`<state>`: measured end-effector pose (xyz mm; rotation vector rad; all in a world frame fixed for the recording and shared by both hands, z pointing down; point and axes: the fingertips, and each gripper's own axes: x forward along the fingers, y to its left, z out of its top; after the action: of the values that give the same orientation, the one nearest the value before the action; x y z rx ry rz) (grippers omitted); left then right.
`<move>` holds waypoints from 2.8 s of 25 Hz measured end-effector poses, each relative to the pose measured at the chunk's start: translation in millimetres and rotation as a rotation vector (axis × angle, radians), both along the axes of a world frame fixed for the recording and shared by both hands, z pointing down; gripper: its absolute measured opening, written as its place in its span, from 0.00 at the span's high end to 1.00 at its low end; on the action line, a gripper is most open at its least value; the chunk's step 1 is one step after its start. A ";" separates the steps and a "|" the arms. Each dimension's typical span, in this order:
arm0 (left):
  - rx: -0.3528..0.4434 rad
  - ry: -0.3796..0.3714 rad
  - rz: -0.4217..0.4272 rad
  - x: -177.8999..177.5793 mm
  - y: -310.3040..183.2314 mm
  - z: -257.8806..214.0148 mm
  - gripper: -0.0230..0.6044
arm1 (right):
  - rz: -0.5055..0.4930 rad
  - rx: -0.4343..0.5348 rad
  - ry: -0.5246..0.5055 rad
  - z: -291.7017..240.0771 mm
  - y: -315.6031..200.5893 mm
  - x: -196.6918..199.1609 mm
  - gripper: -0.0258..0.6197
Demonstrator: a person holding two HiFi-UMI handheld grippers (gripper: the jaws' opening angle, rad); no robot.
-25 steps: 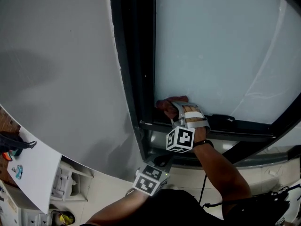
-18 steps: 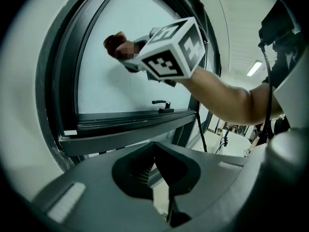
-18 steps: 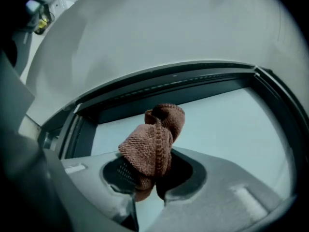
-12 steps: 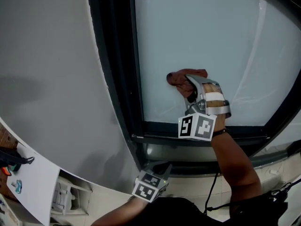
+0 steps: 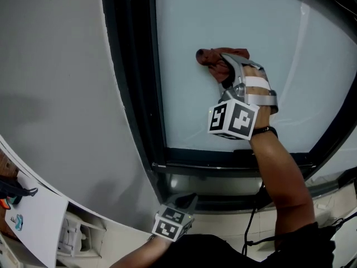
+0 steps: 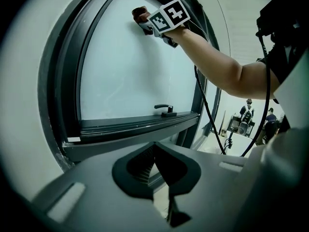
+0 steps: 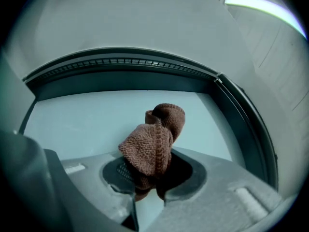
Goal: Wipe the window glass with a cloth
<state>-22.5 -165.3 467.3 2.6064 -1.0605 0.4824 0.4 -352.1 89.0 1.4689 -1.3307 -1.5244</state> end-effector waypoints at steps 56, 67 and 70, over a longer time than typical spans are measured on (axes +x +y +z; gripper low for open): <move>-0.052 -0.027 0.051 13.9 11.6 19.3 0.94 | -0.008 -0.179 -0.030 181.0 -7.1 2.2 0.82; -0.060 -0.016 0.051 15.8 10.8 19.9 0.94 | -0.007 -0.227 -0.025 214.0 -7.4 1.4 0.82; -0.067 -0.016 0.052 15.7 11.3 21.9 0.94 | -0.006 -0.244 -0.017 225.8 -7.0 1.1 0.82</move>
<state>-6.8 -153.9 489.2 2.5803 -0.9668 0.5425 1.6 -359.1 314.8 1.3278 -1.4749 -1.3031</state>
